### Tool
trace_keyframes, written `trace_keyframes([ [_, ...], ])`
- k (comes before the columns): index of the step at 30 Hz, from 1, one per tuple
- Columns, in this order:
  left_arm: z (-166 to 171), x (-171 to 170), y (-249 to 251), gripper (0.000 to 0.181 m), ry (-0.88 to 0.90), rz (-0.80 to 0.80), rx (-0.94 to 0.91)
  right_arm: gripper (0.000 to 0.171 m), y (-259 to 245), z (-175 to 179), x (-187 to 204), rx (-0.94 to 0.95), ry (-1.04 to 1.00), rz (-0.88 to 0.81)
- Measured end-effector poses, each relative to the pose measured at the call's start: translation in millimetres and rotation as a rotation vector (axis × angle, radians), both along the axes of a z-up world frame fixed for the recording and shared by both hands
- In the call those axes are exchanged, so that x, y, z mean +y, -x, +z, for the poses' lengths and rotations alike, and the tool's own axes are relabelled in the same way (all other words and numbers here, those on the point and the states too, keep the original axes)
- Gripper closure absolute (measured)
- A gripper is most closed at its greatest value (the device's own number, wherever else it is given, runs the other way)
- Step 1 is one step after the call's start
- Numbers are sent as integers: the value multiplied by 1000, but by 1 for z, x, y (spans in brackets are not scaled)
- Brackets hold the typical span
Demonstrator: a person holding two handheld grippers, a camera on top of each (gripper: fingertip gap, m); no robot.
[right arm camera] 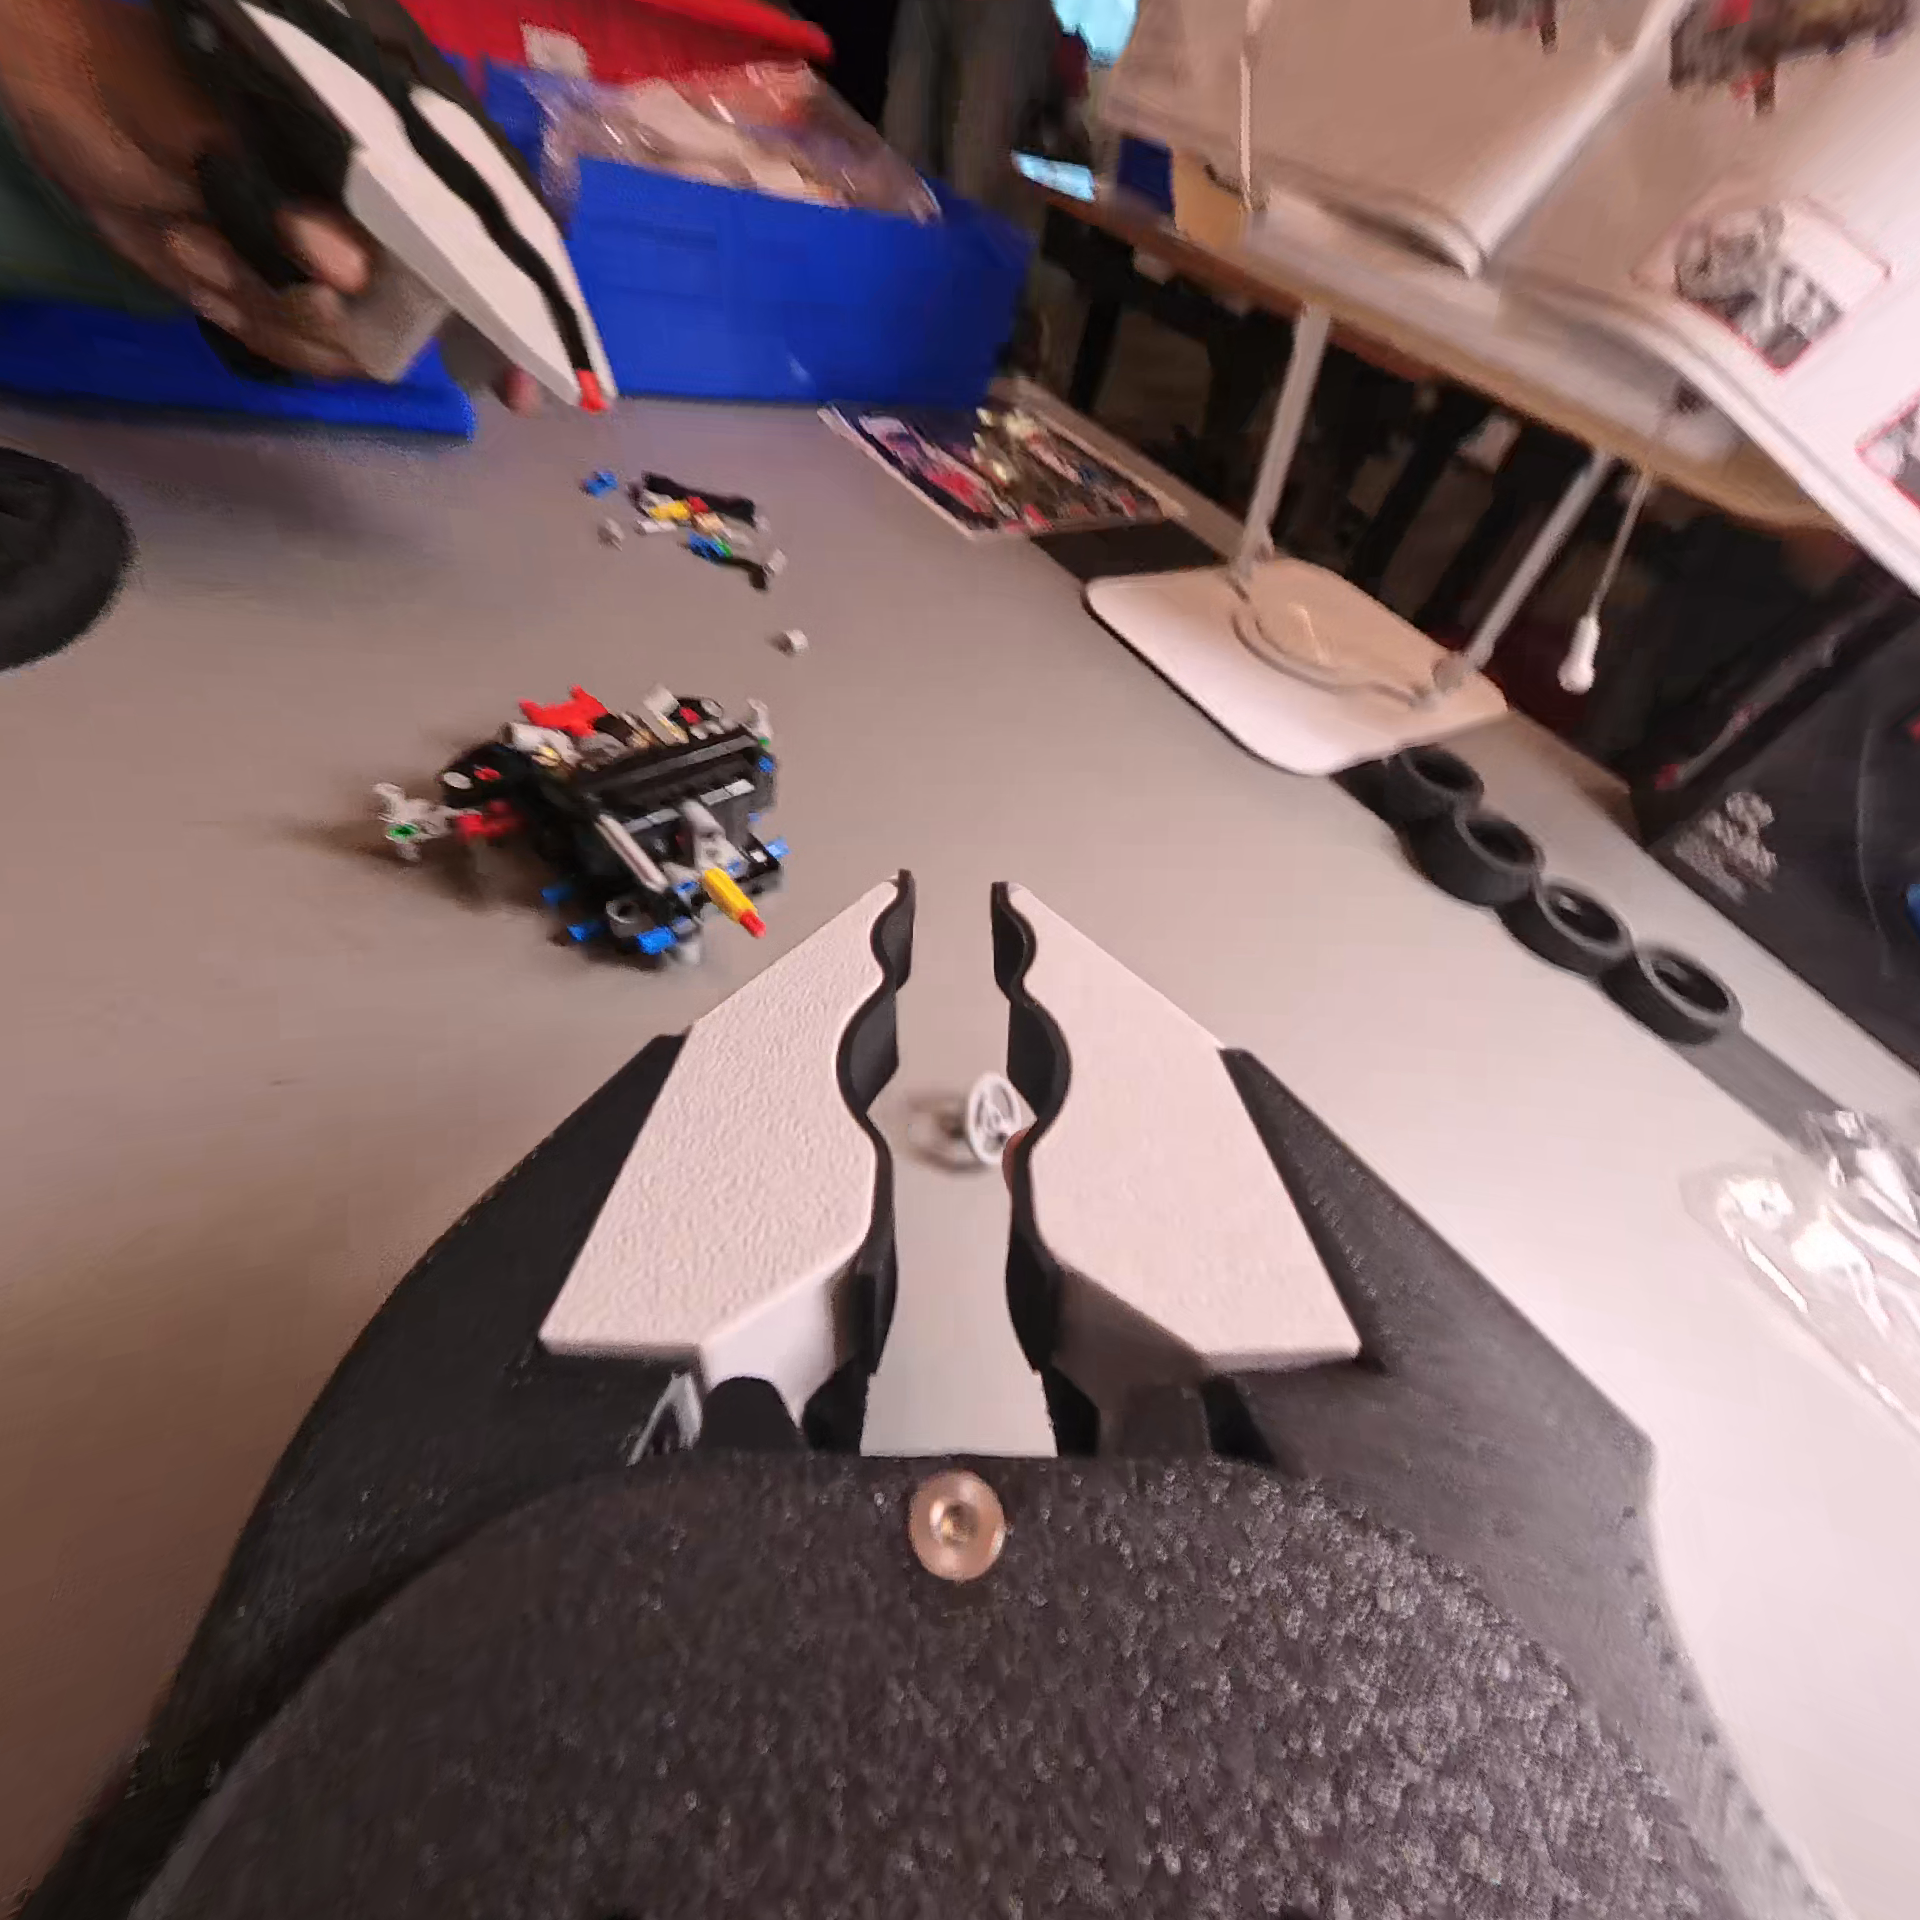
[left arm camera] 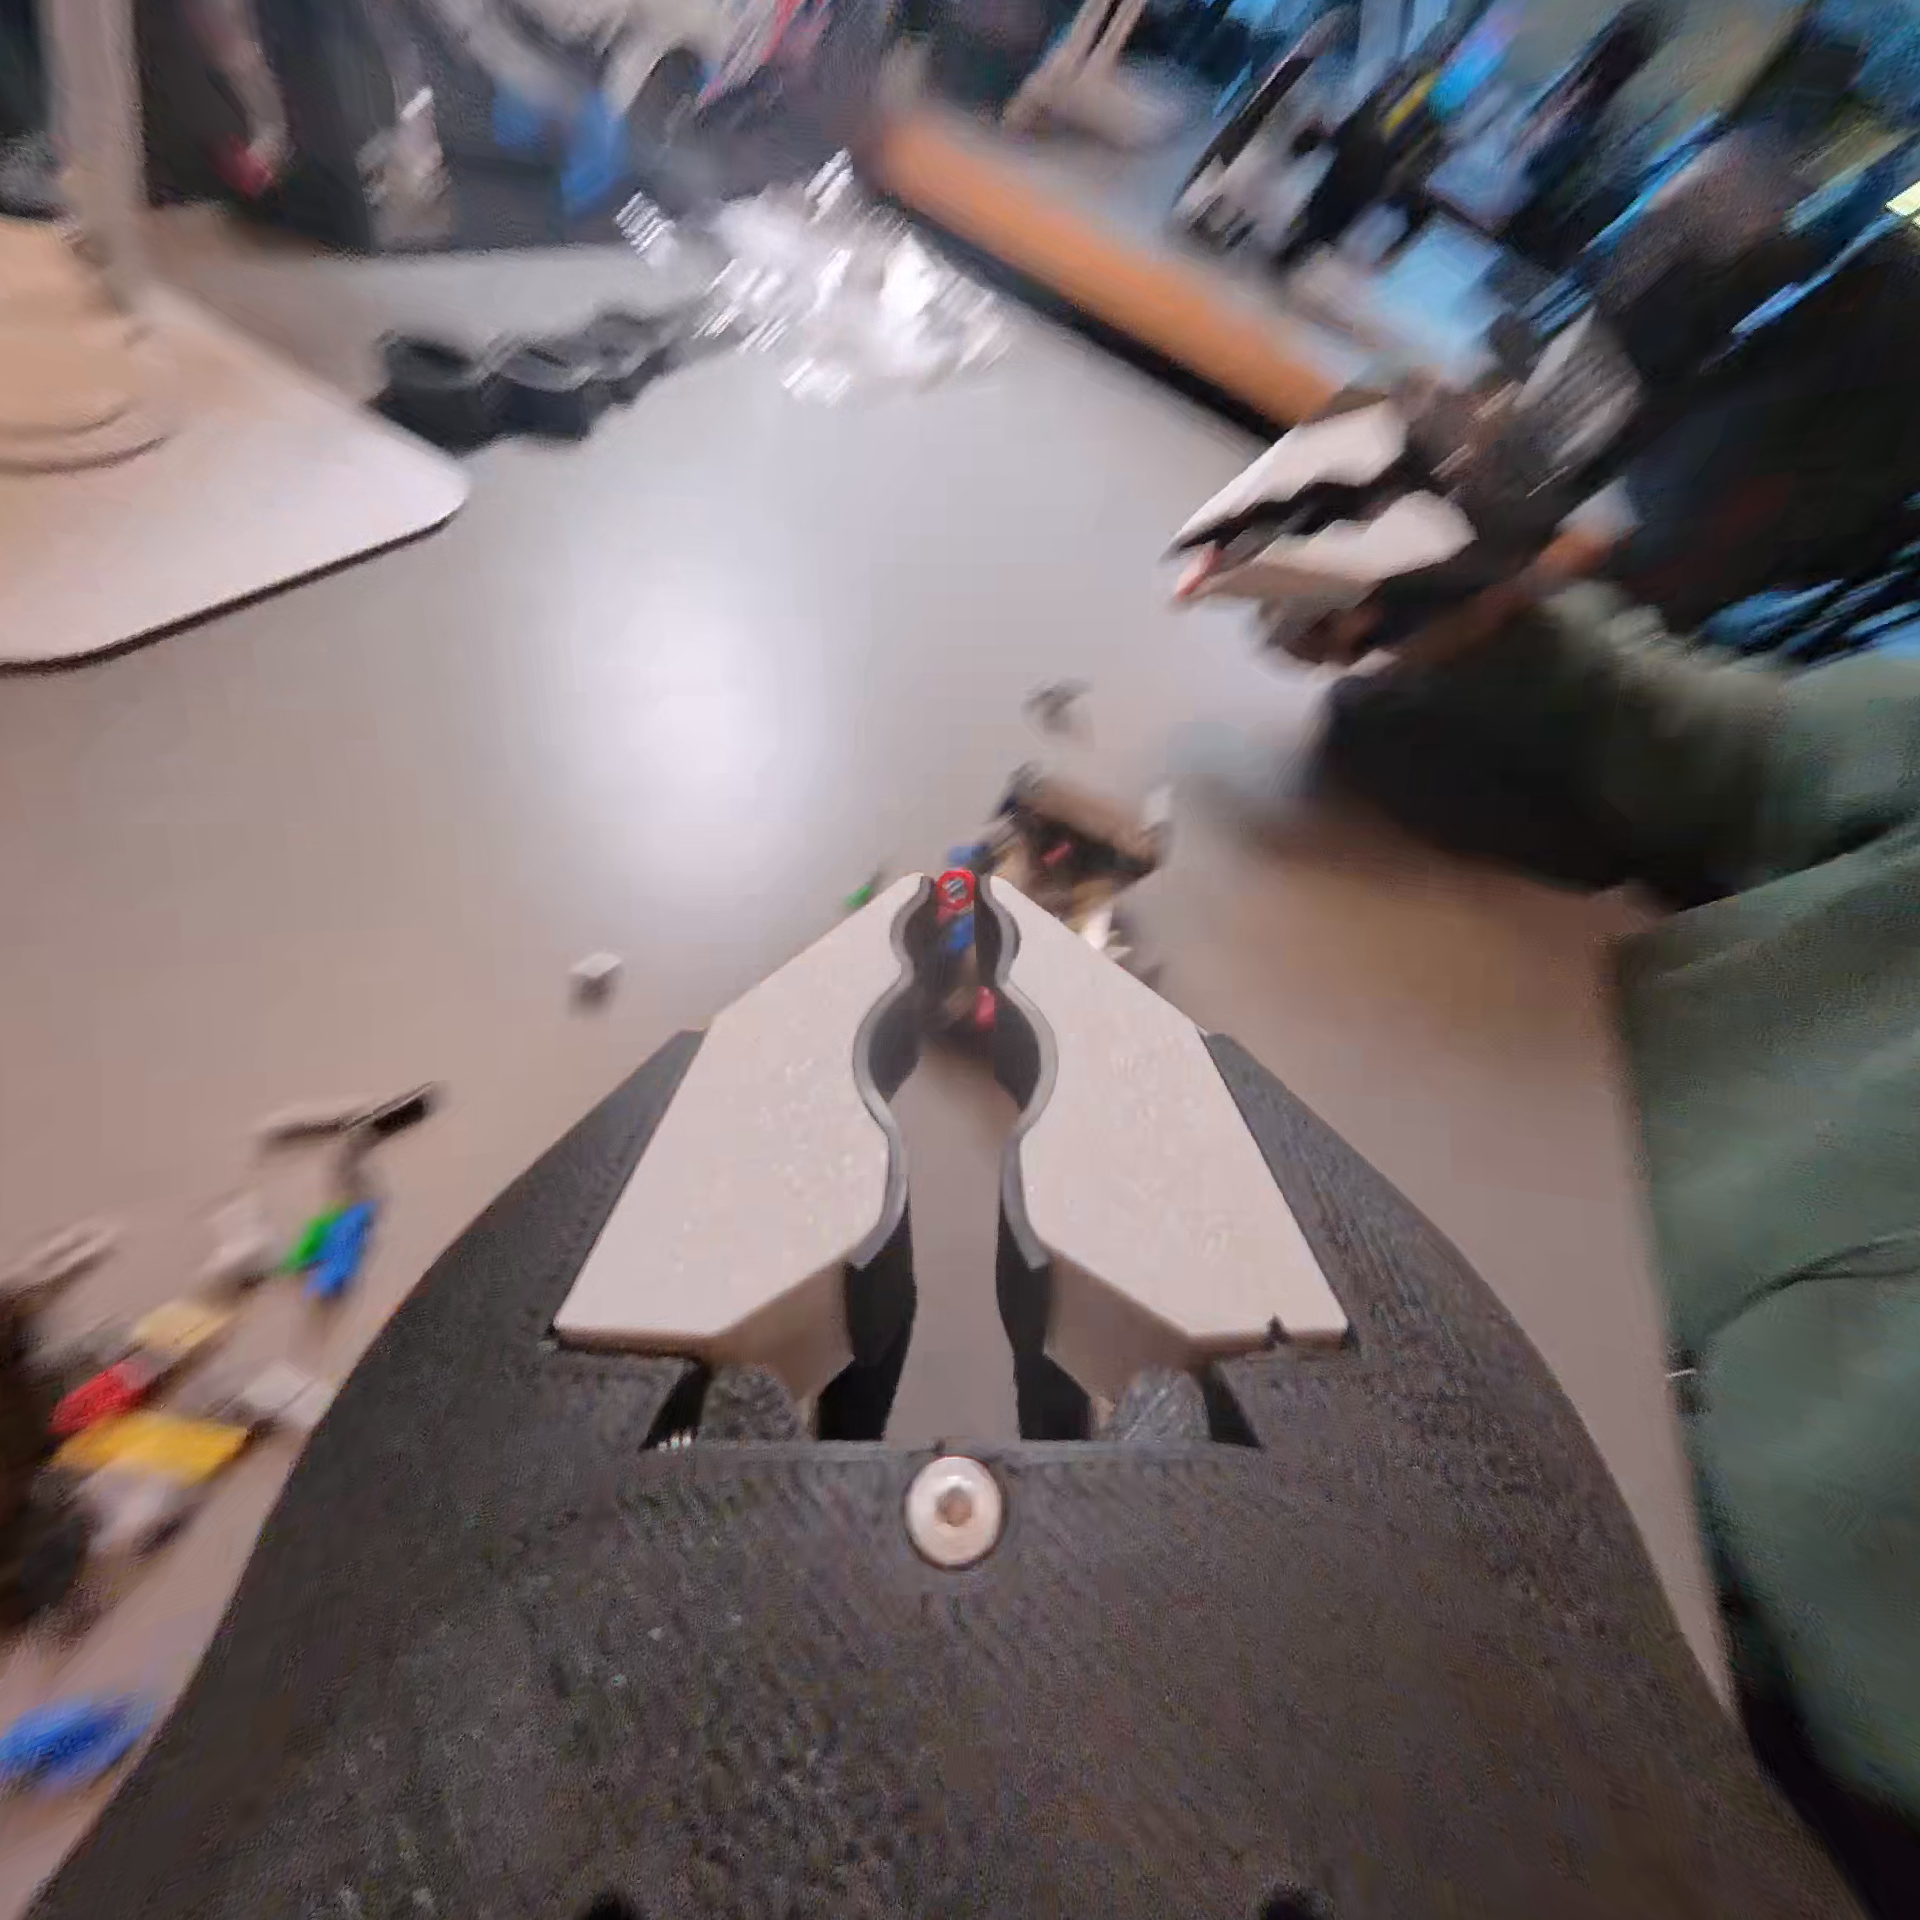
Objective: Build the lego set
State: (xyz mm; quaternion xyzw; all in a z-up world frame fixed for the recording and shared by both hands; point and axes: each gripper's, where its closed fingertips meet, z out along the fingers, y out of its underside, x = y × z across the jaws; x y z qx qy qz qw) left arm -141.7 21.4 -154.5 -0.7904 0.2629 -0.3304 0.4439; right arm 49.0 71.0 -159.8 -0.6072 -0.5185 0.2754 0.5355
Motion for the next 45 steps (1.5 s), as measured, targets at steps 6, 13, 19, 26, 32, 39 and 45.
trace_keyframes([
  [6, 45, -28, -82, 176, 75, -237, -533, 158, 33, 30, -63, 135, -204, 212],
  [13, 39, -44, -143, 176, 259, -341, -685, 153, 49, 30, -91, 141, -301, 268],
  [19, 31, -45, -152, 176, 320, -337, -715, 162, 48, 31, -92, 138, -317, 273],
  [26, 27, -44, -154, 177, 345, -331, -729, 165, 49, 31, -95, 141, -336, 282],
  [32, 25, -43, -153, 176, 367, -332, -748, 167, 49, 30, -94, 128, -359, 281],
  [39, 18, -41, -152, 176, 353, -307, -703, 168, 49, 23, -92, 117, -276, 296],
  [45, 20, -42, -148, 176, 319, -317, -677, 167, 49, 20, -96, 134, -191, 342],
])
